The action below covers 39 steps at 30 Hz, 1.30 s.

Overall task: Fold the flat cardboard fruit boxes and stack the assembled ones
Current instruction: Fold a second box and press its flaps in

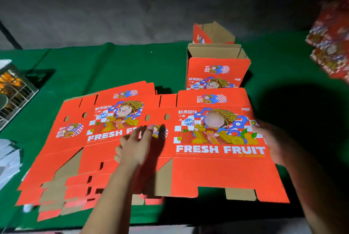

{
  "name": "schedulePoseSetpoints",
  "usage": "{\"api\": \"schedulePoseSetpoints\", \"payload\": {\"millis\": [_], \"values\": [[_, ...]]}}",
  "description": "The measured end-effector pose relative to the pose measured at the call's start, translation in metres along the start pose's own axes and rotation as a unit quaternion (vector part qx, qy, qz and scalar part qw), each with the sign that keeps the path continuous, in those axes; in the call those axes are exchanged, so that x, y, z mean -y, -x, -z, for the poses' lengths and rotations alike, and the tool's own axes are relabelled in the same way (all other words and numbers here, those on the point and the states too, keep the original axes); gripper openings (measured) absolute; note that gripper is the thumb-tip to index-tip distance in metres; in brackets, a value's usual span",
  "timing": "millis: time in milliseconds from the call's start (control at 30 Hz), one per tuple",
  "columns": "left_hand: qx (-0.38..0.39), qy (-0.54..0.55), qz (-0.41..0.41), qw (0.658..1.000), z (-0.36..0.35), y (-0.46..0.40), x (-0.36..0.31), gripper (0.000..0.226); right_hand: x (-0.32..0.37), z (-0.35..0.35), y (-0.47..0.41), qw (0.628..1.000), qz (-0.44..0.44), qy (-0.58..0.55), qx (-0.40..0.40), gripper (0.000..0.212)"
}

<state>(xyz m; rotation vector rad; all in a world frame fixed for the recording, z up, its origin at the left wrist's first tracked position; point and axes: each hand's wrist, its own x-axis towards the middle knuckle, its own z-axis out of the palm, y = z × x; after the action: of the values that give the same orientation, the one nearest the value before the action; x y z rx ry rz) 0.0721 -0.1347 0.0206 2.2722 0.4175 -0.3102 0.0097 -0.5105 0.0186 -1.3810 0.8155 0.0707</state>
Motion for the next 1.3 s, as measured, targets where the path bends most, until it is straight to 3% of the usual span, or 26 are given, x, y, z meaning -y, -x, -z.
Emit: {"api": "schedulePoseSetpoints", "payload": {"millis": [67, 167, 267, 367, 433, 533, 600, 733, 767, 867, 900, 933, 967, 1033, 1100, 1167, 1233, 1300], "values": [[0.029, 0.065, -0.04, 0.997, -0.001, 0.007, -0.018, 0.082, 0.01, 0.01, 0.004, 1.0, -0.021, 0.021, 0.008, 0.035], [0.107, 0.126, -0.041, 0.985, 0.0, 0.013, -0.04, 0.066, 0.035, 0.025, 0.003, 0.998, -0.033, 0.01, 0.044, 0.044], [0.262, 0.275, -0.034, 0.924, -0.013, 0.03, -0.072, 0.054, 0.054, 0.028, 0.0, 0.986, -0.057, -0.018, 0.155, 0.047], [0.278, 0.293, -0.065, 0.912, -0.03, 0.04, -0.097, 0.039, 0.068, 0.02, -0.007, 0.984, -0.056, 0.054, 0.162, 0.043], [0.24, 0.257, -0.082, 0.933, -0.034, 0.033, -0.102, 0.045, 0.078, 0.026, -0.011, 0.99, -0.042, 0.043, 0.131, 0.055], [0.198, 0.15, -0.127, 0.96, -0.026, 0.023, -0.098, 0.054, 0.092, 0.043, -0.017, 0.989, -0.003, -0.013, 0.146, 0.085], [0.14, 0.135, -0.109, 0.975, -0.022, 0.012, -0.094, 0.049, 0.097, 0.048, -0.018, 0.988, 0.027, -0.032, 0.151, 0.083], [0.172, 0.015, -0.071, 0.982, -0.025, 0.001, -0.111, 0.104, 0.096, 0.04, -0.022, 0.976, 0.109, 0.004, 0.189, 0.072], [0.158, 0.015, -0.079, 0.984, -0.03, 0.0, -0.111, 0.103, 0.093, 0.038, -0.023, 0.97, 0.127, 0.012, 0.208, 0.068], [0.146, 0.115, -0.147, 0.972, -0.048, 0.009, -0.12, 0.059, 0.079, 0.028, -0.028, 0.965, 0.169, 0.005, 0.199, 0.075], [0.166, 0.163, -0.158, 0.96, -0.054, 0.012, -0.125, 0.061, 0.075, 0.026, -0.032, 0.965, 0.196, 0.026, 0.172, 0.079], [0.172, 0.204, -0.16, 0.95, -0.063, 0.011, -0.127, 0.077, 0.071, 0.021, -0.037, 0.962, 0.224, 0.04, 0.149, 0.08], [0.164, 0.243, -0.155, 0.944, -0.068, 0.009, -0.129, 0.096, 0.068, 0.018, -0.042, 0.96, 0.247, 0.043, 0.126, 0.079], [0.135, 0.299, -0.163, 0.93, -0.072, 0.006, -0.136, 0.106, 0.065, 0.016, -0.05, 0.951, 0.289, 0.055, 0.095, 0.072], [0.129, 0.312, -0.219, 0.915, -0.074, -0.004, -0.138, 0.099, 0.064, 0.019, -0.054, 0.941, 0.312, 0.076, 0.109, 0.065], [0.138, 0.271, -0.26, 0.917, -0.072, -0.014, -0.141, 0.084, 0.063, 0.024, -0.057, 0.919, 0.344, 0.121, 0.152, 0.072], [0.066, 0.21, -0.26, 0.94, -0.07, -0.033, -0.145, 0.053, 0.063, 0.026, -0.06, 0.89, 0.395, 0.153, 0.168, 0.078], [-0.024, 0.188, -0.227, 0.955, -0.07, -0.047, -0.15, 0.019, 0.062, 0.018, -0.059, 0.897, 0.408, 0.143, 0.092, 0.074]]}}
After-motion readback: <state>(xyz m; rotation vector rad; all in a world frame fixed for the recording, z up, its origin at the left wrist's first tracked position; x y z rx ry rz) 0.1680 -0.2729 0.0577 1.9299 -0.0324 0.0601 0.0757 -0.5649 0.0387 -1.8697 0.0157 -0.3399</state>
